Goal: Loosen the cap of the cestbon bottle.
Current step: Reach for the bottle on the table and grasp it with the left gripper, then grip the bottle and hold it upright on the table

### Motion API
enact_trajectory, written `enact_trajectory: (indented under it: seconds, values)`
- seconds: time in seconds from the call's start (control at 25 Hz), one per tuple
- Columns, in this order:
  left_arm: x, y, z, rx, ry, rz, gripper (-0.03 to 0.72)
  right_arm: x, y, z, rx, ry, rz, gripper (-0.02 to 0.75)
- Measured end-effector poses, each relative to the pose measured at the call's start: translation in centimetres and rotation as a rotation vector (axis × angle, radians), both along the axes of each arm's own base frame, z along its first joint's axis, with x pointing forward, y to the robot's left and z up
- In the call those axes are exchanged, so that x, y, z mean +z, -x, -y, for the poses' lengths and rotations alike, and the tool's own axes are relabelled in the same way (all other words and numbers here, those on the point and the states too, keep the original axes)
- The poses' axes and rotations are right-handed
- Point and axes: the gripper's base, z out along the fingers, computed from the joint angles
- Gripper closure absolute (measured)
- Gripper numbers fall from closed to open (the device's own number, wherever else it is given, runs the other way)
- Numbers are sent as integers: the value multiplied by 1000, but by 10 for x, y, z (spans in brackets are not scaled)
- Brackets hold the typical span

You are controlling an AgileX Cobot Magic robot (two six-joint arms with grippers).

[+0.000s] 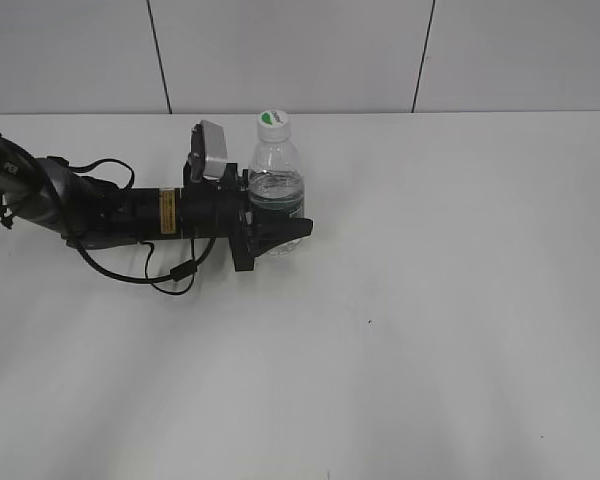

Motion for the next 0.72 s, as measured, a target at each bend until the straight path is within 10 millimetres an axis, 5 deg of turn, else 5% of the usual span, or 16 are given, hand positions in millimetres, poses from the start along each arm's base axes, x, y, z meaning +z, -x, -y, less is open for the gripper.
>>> enact_trajectory:
  seconds: [0.32,0.72]
  values:
    - [0,3,3,-26,-11,4,284,15,-13,-3,-23,-84,-87,253]
    - [2,16,27,-108,-29,0,284,48,-89,-23,21,-241,-360,242]
